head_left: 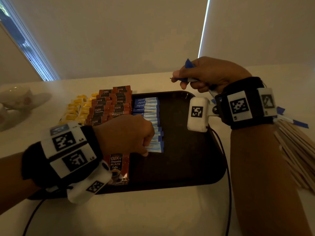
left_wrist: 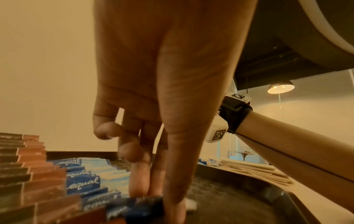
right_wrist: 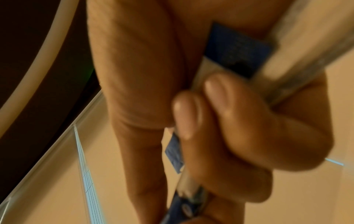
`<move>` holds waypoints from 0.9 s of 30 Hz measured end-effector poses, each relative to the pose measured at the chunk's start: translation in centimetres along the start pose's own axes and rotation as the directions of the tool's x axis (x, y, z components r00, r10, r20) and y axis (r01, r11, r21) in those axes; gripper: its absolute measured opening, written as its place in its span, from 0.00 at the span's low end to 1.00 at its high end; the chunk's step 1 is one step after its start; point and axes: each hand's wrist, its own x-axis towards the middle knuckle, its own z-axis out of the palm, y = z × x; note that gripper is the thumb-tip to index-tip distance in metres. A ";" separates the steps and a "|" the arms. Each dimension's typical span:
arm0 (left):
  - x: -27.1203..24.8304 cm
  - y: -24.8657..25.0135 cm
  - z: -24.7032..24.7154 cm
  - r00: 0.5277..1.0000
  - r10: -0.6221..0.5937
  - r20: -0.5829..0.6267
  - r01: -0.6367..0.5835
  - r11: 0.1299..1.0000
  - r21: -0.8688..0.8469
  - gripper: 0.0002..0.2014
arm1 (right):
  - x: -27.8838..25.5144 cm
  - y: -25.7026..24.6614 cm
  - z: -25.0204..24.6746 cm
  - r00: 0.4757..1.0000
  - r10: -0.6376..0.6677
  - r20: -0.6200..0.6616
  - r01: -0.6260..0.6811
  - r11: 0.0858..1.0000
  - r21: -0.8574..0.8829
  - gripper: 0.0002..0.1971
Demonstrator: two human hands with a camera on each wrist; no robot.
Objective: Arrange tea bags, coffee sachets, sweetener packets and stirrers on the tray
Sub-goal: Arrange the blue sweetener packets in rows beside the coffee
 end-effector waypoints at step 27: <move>0.7 0.0 -2.1 0.984 -0.036 -0.174 0.013 0.992 -0.127 0.11 | 0.2 -0.4 0.6 0.996 -0.034 0.084 0.036 0.999 -0.016 0.11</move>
